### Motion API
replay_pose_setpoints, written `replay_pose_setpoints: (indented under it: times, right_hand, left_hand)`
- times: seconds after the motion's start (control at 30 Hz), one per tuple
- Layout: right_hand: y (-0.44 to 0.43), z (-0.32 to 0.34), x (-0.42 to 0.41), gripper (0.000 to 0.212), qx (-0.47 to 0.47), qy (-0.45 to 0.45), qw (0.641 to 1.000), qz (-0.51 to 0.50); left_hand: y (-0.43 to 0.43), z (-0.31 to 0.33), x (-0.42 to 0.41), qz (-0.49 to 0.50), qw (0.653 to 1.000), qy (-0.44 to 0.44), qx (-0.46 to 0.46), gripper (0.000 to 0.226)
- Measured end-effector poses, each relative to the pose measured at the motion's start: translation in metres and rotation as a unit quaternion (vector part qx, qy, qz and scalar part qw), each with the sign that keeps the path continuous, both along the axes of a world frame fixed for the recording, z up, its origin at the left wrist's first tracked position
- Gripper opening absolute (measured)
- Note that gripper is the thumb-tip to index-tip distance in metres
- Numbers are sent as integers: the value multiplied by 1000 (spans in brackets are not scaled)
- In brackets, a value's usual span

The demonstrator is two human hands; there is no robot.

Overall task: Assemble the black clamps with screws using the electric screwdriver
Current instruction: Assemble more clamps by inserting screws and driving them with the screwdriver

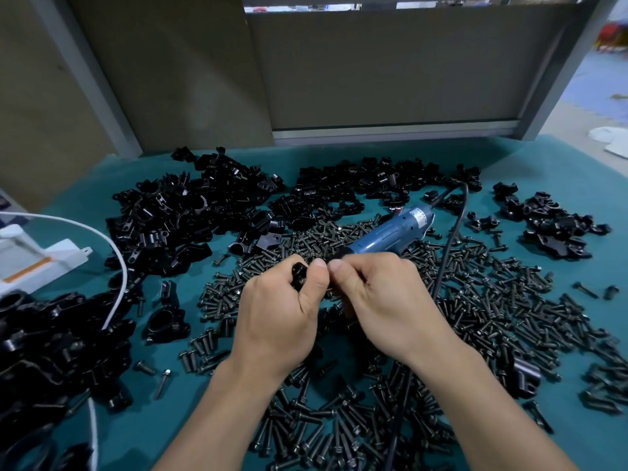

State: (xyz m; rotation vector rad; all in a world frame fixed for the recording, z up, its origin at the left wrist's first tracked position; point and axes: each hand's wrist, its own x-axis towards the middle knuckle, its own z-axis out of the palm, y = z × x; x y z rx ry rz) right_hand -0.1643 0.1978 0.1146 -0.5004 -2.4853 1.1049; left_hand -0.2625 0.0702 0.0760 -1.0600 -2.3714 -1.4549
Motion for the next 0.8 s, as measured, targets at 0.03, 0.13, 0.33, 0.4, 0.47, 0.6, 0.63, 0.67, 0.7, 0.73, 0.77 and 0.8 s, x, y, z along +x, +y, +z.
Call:
replay_pose_setpoints:
  times: [0.03, 0.13, 0.33, 0.4, 0.47, 0.6, 0.63, 0.67, 0.7, 0.73, 0.77, 0.8]
  right_hand:
    - [2, 2, 2, 33, -17, 12, 1000, 13]
    - [2, 4, 4, 18, -45, 33, 998, 28]
    - [-11, -5, -5, 24, 44, -8, 999, -12]
    - [-5, -1, 0, 23, 22, -9, 999, 30]
    - [1, 3, 6, 19, 5, -20, 996, 82]
    - [-3, 1, 1, 28, 48, 8, 997, 59]
    - [-5, 0, -2, 31, 37, 6, 998, 51]
    - [-6, -2, -4, 35, 22, -4, 999, 43]
    - [-5, -3, -6, 38, 4, -18, 999, 35]
    - [-4, -5, -7, 41, -15, -30, 999, 26]
    - [-3, -6, -7, 43, -31, -38, 999, 20]
    - [-1, -5, -8, 43, -46, -44, 998, 21]
  left_hand:
    - [0, 1, 0, 1, 1000, -2, 3, 52]
    - [1, 1, 3, -4, 998, -41, 40, 51]
    - [0, -3, 3, -3, 998, -56, 38, 52]
    - [-2, -3, 4, -1, 999, -41, 21, 53]
    - [0, -2, 7, -7, 998, -53, 30, 55]
    - [3, 1, 9, -14, 991, -103, 84, 55]
    - [1, 0, 9, -7, 994, -83, 74, 56]
    - [0, -2, 9, 6, 997, -47, 58, 56]
    - [-1, -3, 9, 23, 999, 0, 41, 54]
    - [-1, -4, 10, 39, 998, 44, 27, 55]
    - [-1, -3, 11, 52, 996, 73, 20, 57]
    - [-1, -3, 11, 58, 995, 82, 19, 59]
